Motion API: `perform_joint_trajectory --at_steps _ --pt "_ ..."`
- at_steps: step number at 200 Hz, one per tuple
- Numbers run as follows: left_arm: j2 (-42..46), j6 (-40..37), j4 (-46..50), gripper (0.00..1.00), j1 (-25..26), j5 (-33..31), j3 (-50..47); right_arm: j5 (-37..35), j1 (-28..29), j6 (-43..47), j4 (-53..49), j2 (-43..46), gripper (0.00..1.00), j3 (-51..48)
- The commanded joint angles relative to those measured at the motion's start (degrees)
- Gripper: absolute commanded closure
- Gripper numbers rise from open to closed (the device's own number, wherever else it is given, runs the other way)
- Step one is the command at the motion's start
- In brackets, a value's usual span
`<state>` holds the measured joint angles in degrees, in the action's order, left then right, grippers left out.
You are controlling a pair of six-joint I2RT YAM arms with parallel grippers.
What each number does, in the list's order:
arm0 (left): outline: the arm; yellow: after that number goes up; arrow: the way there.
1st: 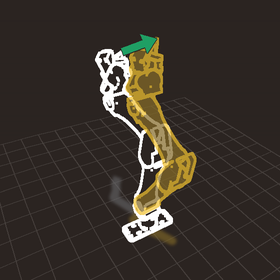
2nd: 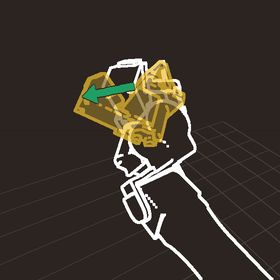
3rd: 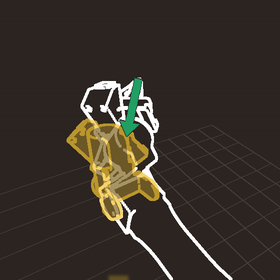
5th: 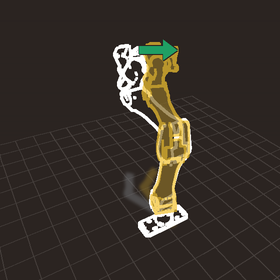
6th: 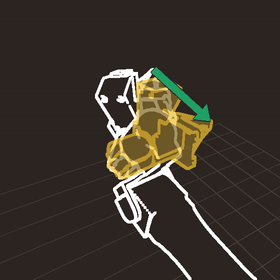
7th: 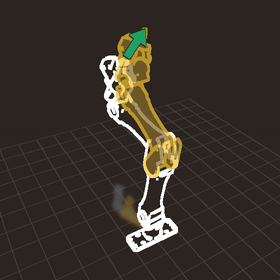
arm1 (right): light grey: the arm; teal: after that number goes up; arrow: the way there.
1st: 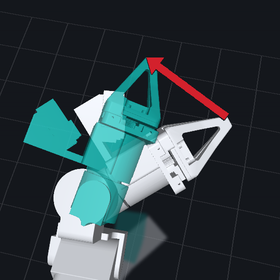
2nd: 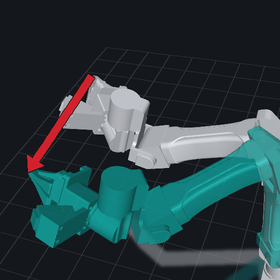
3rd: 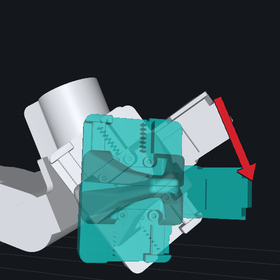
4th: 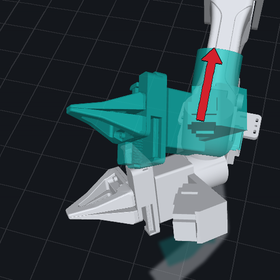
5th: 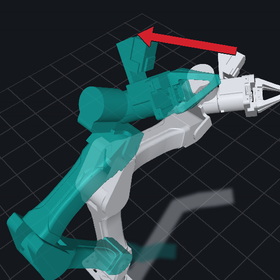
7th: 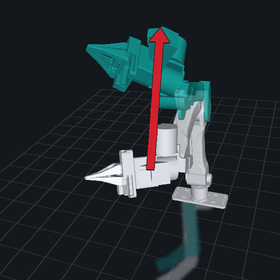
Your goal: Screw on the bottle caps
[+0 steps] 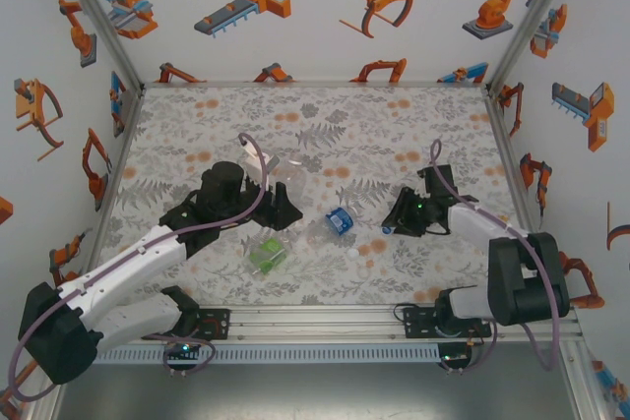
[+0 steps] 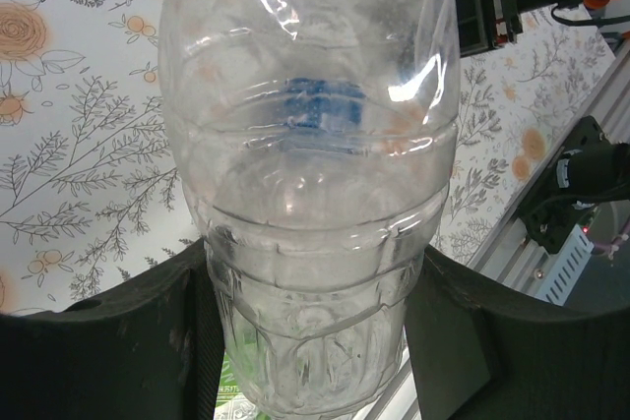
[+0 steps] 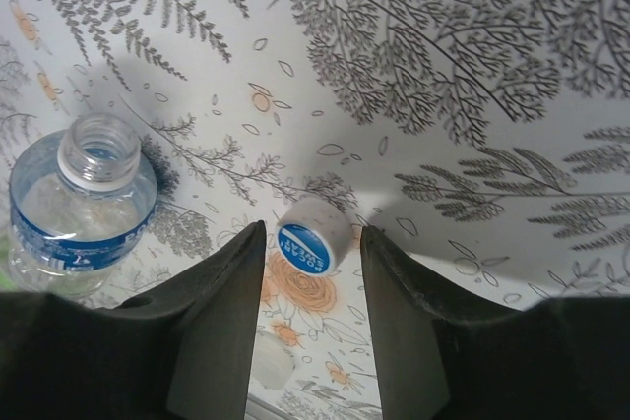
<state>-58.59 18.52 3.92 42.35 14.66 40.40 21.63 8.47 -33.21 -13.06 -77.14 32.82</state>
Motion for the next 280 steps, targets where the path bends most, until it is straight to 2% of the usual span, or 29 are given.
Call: perform_joint_trajectory --at_steps 1,39,72,95,138,166,196,280 --pt "0.1 0.9 -0.2 0.90 0.1 -0.4 2.7 -5.9 -0.2 0.3 -4.9 0.8 0.56 -1.3" --pt "-1.3 1.1 -0.7 0.90 0.1 -0.2 3.0 -10.2 0.6 2.6 -8.9 2.3 0.56 0.8" --pt "-1.5 1.0 -0.7 0.90 0.1 -0.7 2.8 -17.9 4.8 4.9 -14.8 4.2 0.43 4.5" --pt "-1.3 0.9 -0.7 0.90 0.1 -1.0 2.4 -21.8 8.6 5.5 -16.7 4.5 0.41 6.7" --pt "-0.1 0.5 -0.7 0.90 0.2 -1.0 1.0 -26.3 13.8 5.8 -17.7 1.9 0.44 10.7" --pt "1.7 0.6 -1.2 0.90 0.1 -2.0 -0.7 -25.9 15.8 5.6 -19.0 -3.0 0.52 13.9" --pt "3.1 0.6 -1.5 0.90 0.2 -2.3 -1.9 -26.1 18.3 5.1 -18.6 -5.7 0.54 15.6" --pt "4.1 0.6 -1.4 0.89 0.1 -2.4 -2.6 -28.4 20.9 3.9 -17.0 -7.9 0.57 15.5"
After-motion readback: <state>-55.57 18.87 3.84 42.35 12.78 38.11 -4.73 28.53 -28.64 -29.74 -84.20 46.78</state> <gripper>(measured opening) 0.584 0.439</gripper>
